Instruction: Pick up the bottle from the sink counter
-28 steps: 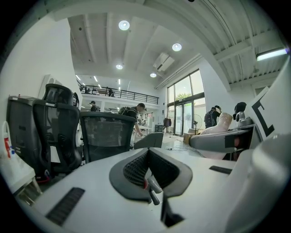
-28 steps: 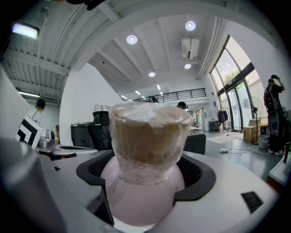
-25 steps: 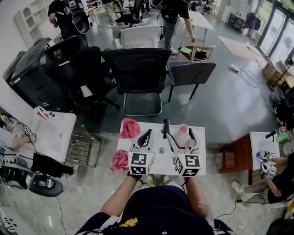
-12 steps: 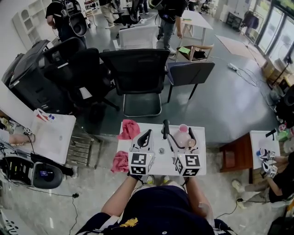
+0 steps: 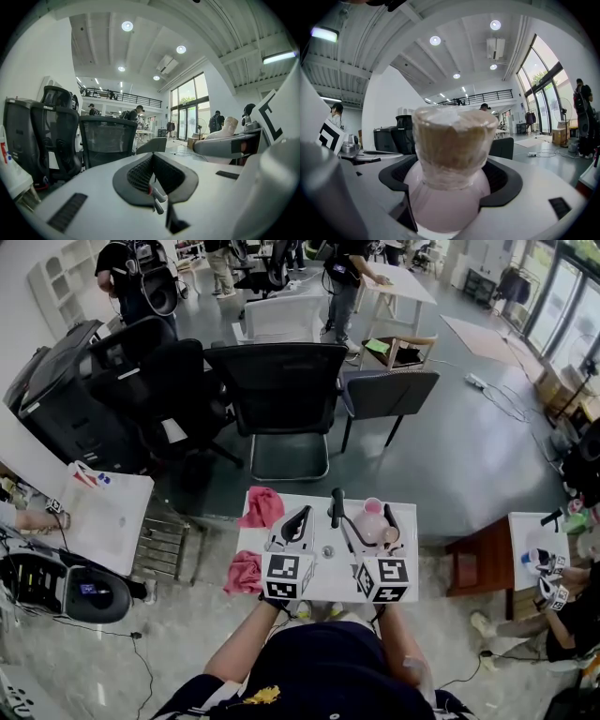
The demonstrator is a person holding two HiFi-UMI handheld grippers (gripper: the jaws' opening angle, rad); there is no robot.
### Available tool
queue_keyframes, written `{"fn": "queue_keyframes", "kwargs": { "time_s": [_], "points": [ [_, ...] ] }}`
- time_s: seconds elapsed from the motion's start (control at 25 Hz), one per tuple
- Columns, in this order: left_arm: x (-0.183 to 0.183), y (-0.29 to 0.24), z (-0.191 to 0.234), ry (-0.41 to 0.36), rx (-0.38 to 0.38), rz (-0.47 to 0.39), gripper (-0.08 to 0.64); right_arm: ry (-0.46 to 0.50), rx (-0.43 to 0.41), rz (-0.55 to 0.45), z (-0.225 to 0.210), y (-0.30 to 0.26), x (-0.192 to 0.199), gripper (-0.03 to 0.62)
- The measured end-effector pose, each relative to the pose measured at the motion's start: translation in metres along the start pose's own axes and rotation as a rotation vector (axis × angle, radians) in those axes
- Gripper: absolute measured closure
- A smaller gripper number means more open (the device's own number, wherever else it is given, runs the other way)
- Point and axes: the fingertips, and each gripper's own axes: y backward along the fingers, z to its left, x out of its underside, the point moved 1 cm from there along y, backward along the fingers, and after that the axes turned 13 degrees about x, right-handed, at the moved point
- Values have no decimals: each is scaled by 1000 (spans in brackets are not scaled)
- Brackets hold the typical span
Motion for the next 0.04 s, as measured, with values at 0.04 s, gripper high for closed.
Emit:
{"fn": "queue_keyframes", "kwargs": {
  "time_s": [0.04],
  "points": [
    [-1, 0, 0, 0, 0, -1, 541, 1, -2, -1, 0, 0, -1, 160]
  ]
}}
